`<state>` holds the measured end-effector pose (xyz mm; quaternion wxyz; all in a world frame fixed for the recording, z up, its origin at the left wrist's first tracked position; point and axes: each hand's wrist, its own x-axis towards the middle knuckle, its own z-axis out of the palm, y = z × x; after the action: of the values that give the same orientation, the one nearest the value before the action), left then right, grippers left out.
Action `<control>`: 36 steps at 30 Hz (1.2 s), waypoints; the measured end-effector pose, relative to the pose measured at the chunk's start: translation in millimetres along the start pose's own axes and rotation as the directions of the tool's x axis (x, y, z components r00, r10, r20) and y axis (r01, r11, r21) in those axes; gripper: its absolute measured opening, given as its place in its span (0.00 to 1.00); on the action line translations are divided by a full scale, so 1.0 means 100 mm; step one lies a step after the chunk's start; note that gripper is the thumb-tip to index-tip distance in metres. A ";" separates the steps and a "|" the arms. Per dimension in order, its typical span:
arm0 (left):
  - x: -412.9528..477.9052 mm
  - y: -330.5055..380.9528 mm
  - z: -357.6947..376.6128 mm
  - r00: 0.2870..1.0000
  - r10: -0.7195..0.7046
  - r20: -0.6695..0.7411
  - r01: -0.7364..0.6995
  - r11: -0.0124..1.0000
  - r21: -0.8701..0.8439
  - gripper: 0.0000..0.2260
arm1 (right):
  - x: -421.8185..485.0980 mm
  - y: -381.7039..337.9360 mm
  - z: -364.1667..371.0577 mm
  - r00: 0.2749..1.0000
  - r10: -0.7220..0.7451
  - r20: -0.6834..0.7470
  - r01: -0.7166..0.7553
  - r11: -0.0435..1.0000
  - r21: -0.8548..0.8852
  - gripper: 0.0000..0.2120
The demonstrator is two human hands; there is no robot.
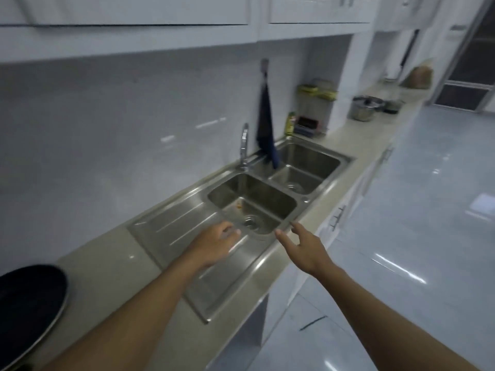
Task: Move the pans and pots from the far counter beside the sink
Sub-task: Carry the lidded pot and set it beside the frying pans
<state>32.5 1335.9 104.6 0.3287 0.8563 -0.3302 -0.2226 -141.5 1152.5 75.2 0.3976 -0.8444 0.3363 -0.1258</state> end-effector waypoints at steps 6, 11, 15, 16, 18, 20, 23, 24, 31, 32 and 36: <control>0.62 1.06 0.82 0.988 0.129 0.088 -0.130 0.991 0.008 0.19 | 0.04 0.70 -0.98 0.983 0.123 -0.134 -0.117 0.992 0.052 0.44; 1.13 1.78 1.48 0.958 0.221 0.185 -0.225 0.974 -0.001 0.21 | 0.19 1.19 -1.65 0.951 0.208 -0.228 -0.185 0.976 0.118 0.45; 1.59 2.25 1.93 0.930 0.248 0.272 -0.253 0.967 -0.018 0.27 | 0.45 1.53 -2.08 0.920 0.260 -0.292 -0.231 0.964 0.132 0.46; 1.73 2.37 2.02 0.921 0.263 0.289 -0.269 0.963 -0.019 0.27 | 0.53 1.61 -2.19 0.914 0.270 -0.303 -0.238 0.961 0.138 0.46; 2.03 2.59 2.17 0.901 0.294 0.319 -0.299 0.954 -0.034 0.27 | 0.70 1.76 -2.41 0.902 0.287 -0.323 -0.248 0.956 0.157 0.46; 2.34 2.80 2.30 0.880 0.315 0.356 -0.322 0.946 -0.043 0.26 | 0.88 1.91 -2.61 0.888 0.309 -0.341 -0.264 0.949 0.174 0.46; 2.80 3.08 2.47 0.855 0.329 0.400 -0.338 0.940 -0.051 0.26 | 1.18 2.09 -2.87 0.868 0.355 -0.348 -0.302 0.933 0.197 0.46; 2.94 3.17 2.52 0.850 0.338 0.405 -0.346 0.937 -0.055 0.26 | 1.28 2.14 -2.95 0.861 0.367 -0.353 -0.312 0.928 0.204 0.47; 3.73 3.76 2.86 0.826 0.384 0.413 -0.396 0.916 -0.058 0.28 | 1.92 2.59 -3.43 0.837 0.404 -0.369 -0.338 0.912 0.232 0.44; 3.85 3.85 2.91 0.825 0.384 0.415 -0.399 0.915 -0.055 0.28 | 2.02 2.66 -3.51 0.834 0.408 -0.372 -0.338 0.910 0.240 0.44; 4.31 4.22 3.19 0.829 0.389 0.402 -0.405 0.913 -0.048 0.28 | 2.44 3.01 -3.87 0.833 0.407 -0.376 -0.333 0.910 0.247 0.45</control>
<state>-40.8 657.4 115.3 0.2757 0.7109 -0.5655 -0.3145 -286.6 624.7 86.2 0.4039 -0.6787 0.5589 -0.2529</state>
